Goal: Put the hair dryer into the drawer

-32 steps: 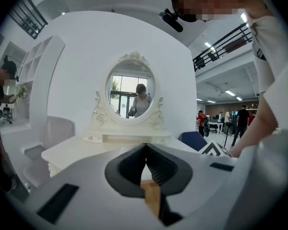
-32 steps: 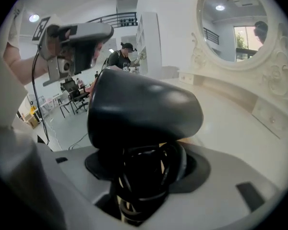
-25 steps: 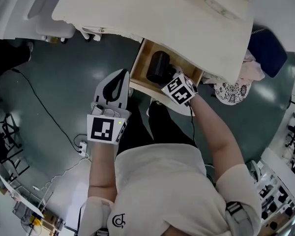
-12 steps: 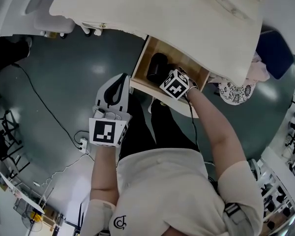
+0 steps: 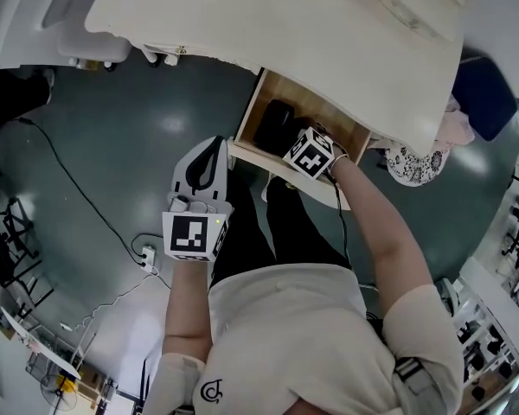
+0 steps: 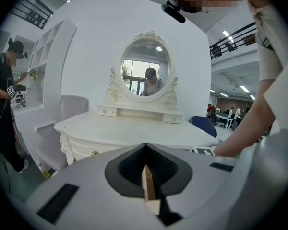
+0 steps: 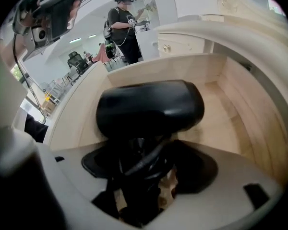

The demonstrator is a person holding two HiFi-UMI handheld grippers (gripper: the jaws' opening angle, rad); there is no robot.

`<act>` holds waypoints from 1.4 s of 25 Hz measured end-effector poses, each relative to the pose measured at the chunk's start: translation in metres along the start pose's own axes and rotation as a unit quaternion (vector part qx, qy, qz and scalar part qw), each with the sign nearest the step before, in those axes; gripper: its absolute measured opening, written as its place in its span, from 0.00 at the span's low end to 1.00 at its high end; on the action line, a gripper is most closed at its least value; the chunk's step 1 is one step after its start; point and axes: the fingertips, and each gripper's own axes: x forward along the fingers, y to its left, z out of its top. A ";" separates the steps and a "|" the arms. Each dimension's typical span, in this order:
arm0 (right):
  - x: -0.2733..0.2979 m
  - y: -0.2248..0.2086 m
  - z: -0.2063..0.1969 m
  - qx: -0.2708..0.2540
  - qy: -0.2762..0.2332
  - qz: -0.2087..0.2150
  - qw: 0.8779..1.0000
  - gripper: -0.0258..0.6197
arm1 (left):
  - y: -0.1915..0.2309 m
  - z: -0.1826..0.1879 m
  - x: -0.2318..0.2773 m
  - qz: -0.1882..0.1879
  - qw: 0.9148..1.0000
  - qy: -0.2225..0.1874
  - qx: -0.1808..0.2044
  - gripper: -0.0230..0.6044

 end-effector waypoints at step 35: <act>-0.374 -0.019 0.154 0.083 -0.456 -0.309 0.831 0.05 | -0.039 0.196 0.024 -0.176 0.966 -0.108 0.158 0.06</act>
